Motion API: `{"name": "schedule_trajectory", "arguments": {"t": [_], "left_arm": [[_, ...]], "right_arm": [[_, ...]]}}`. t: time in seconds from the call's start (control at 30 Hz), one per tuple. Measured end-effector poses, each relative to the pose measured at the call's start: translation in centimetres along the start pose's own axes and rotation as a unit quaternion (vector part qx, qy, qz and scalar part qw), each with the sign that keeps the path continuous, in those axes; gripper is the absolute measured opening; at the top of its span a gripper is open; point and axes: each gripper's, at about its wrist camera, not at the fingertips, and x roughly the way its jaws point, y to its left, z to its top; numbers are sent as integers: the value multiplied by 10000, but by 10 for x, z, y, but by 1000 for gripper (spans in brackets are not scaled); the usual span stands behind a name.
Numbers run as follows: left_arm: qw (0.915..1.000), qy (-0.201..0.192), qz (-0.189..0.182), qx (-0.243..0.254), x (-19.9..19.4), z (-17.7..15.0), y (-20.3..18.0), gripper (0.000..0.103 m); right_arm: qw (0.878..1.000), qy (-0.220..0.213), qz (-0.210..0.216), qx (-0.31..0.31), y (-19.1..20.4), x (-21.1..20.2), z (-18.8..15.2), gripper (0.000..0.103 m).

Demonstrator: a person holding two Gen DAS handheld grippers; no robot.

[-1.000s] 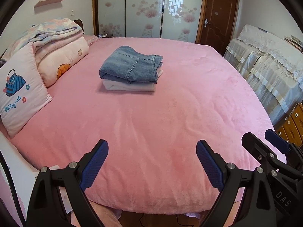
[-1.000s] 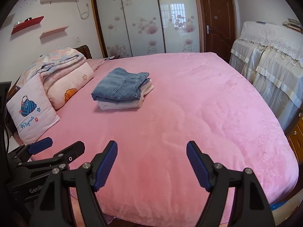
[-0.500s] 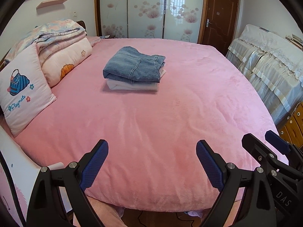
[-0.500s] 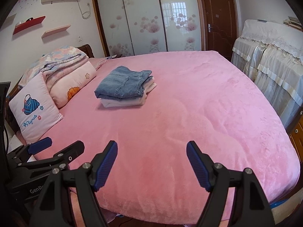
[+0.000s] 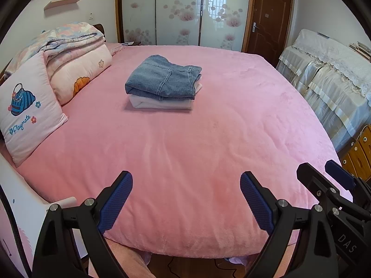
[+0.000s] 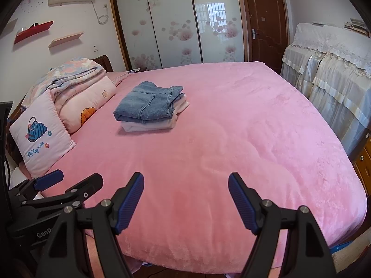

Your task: Fold large clothes

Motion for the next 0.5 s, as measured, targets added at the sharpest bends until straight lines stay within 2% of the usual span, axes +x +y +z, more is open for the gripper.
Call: {"name": "schedule_trajectory", "arguments": {"t": [0.5], "left_arm": [[10000, 42, 41, 20, 1, -3, -3, 93]], "right_arm": [[10000, 43, -1, 25, -1, 2, -2, 76]]}}
